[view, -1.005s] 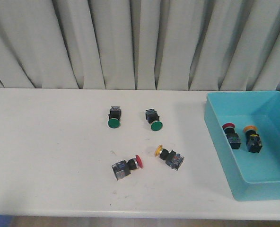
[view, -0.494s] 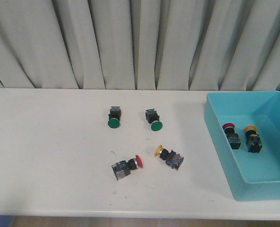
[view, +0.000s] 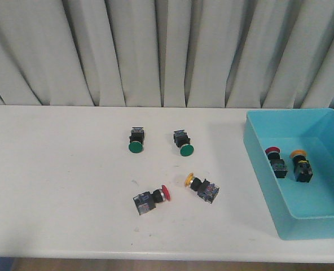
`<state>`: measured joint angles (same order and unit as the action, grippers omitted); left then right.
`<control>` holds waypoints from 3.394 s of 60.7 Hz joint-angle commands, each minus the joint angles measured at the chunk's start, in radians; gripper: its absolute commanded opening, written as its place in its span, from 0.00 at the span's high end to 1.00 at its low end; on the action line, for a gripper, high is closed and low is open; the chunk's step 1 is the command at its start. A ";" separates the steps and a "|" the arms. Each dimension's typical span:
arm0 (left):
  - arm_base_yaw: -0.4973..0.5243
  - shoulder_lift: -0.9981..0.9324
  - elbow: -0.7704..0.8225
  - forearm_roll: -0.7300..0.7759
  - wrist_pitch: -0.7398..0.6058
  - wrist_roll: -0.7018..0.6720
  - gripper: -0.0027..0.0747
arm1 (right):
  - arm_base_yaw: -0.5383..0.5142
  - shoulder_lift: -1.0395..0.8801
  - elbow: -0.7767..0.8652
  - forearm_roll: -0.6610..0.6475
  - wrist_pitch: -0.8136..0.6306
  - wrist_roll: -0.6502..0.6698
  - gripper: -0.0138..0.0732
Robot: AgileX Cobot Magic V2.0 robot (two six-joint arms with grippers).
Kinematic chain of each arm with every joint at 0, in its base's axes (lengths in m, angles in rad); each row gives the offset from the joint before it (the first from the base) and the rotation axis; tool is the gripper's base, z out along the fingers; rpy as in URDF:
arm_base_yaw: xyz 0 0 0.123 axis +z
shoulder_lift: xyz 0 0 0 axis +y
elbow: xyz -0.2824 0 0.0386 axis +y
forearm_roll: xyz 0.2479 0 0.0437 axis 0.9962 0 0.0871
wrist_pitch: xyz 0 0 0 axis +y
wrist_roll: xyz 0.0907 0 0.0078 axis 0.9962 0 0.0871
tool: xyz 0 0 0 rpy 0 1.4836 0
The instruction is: Pick red and yellow buttons and place in box
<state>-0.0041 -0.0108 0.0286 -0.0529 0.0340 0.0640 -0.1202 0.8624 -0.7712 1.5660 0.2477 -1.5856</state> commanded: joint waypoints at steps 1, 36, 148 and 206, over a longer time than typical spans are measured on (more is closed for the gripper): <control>-0.006 -0.015 0.048 0.002 -0.068 -0.012 0.97 | -0.006 -0.006 -0.029 0.020 0.005 -0.003 0.85; -0.005 -0.014 0.047 0.002 -0.050 -0.011 0.97 | -0.006 -0.006 -0.029 0.020 0.005 -0.003 0.85; -0.005 -0.014 0.047 0.002 -0.050 -0.011 0.97 | 0.095 -0.527 0.569 -1.566 -0.275 1.595 0.85; -0.005 -0.014 0.047 0.002 -0.050 -0.011 0.97 | 0.096 -0.884 0.808 -1.583 -0.186 1.586 0.85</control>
<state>-0.0041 -0.0108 0.0286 -0.0501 0.0513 0.0622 -0.0261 -0.0094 0.0295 -0.0141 0.1317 0.0108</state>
